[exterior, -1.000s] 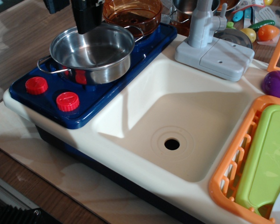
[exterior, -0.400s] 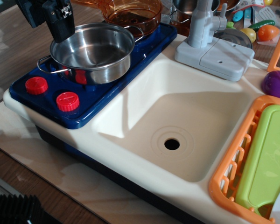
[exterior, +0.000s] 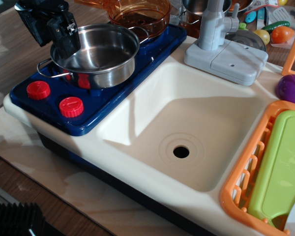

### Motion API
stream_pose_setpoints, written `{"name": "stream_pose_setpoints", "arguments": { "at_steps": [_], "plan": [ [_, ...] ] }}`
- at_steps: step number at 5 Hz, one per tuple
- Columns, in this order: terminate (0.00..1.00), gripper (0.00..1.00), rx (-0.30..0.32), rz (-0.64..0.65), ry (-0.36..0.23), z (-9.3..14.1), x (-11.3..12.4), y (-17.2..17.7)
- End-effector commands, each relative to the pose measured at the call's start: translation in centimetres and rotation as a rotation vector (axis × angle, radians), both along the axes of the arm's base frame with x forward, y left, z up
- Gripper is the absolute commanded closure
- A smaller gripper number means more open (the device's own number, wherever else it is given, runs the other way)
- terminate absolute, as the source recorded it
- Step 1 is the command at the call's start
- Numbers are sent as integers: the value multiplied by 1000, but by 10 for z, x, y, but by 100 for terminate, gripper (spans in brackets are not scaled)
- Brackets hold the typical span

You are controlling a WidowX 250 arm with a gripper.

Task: Put pan from stove to sink

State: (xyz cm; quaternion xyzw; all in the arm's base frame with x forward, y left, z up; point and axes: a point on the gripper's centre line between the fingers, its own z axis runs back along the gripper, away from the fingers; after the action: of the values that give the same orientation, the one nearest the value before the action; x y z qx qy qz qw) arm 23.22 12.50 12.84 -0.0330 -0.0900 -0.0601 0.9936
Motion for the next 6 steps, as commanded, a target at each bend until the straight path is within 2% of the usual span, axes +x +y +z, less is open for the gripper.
{"name": "stream_pose_setpoints", "arguments": {
  "at_steps": [1, 3, 5, 6],
  "plan": [
    [0, 100, 22, 22, -28, 6, 1, -9],
    [0, 100, 44, 63, -33, 20, 3, -43],
    [0, 100, 24, 148, -4, 39, 12, -99],
    [0, 0, 51, 164, -23, 40, 15, -117]
  ]
}}
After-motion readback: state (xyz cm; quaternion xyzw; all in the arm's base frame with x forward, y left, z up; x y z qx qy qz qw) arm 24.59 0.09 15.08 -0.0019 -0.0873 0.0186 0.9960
